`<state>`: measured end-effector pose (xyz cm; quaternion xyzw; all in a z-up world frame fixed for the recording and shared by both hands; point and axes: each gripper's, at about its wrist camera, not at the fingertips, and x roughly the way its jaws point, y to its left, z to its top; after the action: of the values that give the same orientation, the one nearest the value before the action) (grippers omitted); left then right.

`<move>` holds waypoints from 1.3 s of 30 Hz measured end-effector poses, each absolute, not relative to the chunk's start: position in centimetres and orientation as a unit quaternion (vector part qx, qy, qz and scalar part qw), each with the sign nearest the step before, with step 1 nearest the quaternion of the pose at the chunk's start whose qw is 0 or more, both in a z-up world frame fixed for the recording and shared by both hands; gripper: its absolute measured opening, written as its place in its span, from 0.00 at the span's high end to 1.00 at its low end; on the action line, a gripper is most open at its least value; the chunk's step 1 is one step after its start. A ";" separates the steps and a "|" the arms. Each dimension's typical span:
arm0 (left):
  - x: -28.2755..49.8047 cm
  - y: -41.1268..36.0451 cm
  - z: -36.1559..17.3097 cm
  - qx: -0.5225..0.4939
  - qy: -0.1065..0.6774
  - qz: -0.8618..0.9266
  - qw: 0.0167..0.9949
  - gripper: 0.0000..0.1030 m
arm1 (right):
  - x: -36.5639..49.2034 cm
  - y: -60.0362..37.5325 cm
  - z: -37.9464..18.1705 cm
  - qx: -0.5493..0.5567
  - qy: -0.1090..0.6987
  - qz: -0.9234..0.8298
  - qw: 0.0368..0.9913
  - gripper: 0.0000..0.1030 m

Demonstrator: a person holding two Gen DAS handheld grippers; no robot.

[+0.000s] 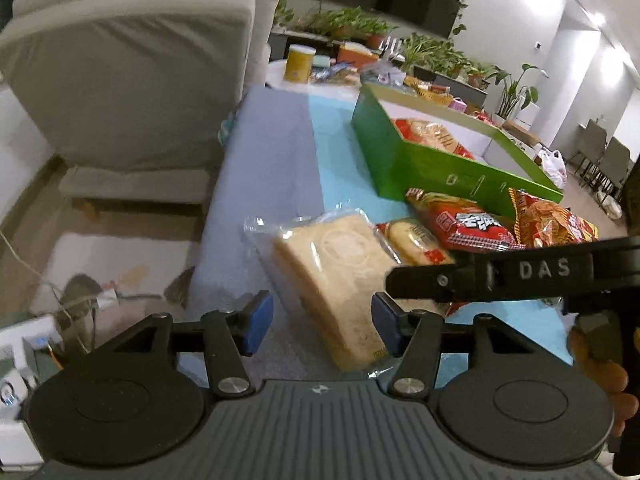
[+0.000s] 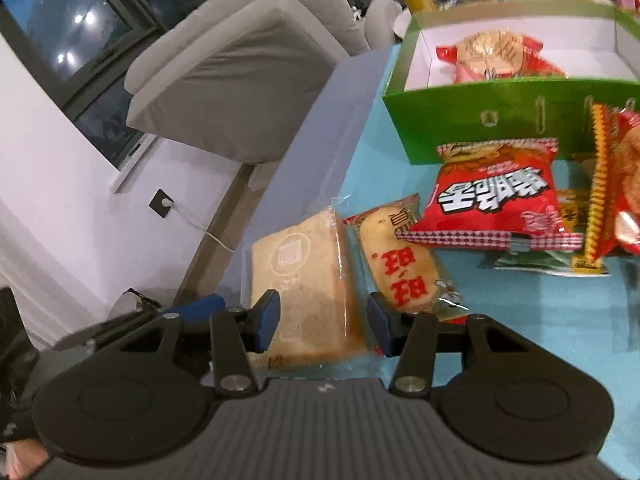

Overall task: Organize snacks
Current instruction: 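Move the right tool back over the clear-wrapped bread loaf, then close the right tool on the bread loaf and lift it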

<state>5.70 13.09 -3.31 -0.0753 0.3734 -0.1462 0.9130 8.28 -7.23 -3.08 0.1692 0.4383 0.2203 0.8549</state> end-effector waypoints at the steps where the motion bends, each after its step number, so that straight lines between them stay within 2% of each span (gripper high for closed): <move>1: 5.9 13.1 -3.5 -0.080 0.378 -0.148 0.910 0.49 | 8.6 -7.1 -3.2 0.171 0.442 0.220 0.852 0.51; 8: 6.6 13.4 -4.0 -0.100 0.384 -0.159 0.904 0.49 | 9.2 -6.3 -3.4 0.151 0.445 0.216 0.856 0.51; 12: 6.8 13.4 -4.2 -0.115 0.382 -0.168 0.902 0.52 | 9.4 -6.4 -3.5 0.152 0.447 0.223 0.853 0.55; 20: 5.6 11.5 -3.1 -0.074 0.370 -0.163 0.912 0.52 | 8.2 -5.9 -2.5 0.125 0.433 0.240 0.860 0.58; 29: 3.6 9.7 1.5 -0.033 0.308 -0.170 0.935 0.52 | 6.2 -8.1 0.7 0.153 0.378 0.252 0.878 0.58; 39: 5.6 3.8 5.7 0.006 0.248 -0.219 0.944 0.52 | 6.7 -13.4 4.5 0.185 0.308 0.218 0.907 0.58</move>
<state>5.62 3.83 5.72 0.0063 0.2475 -0.2191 0.9437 6.68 -13.41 4.53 0.1846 0.3082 0.2182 0.9074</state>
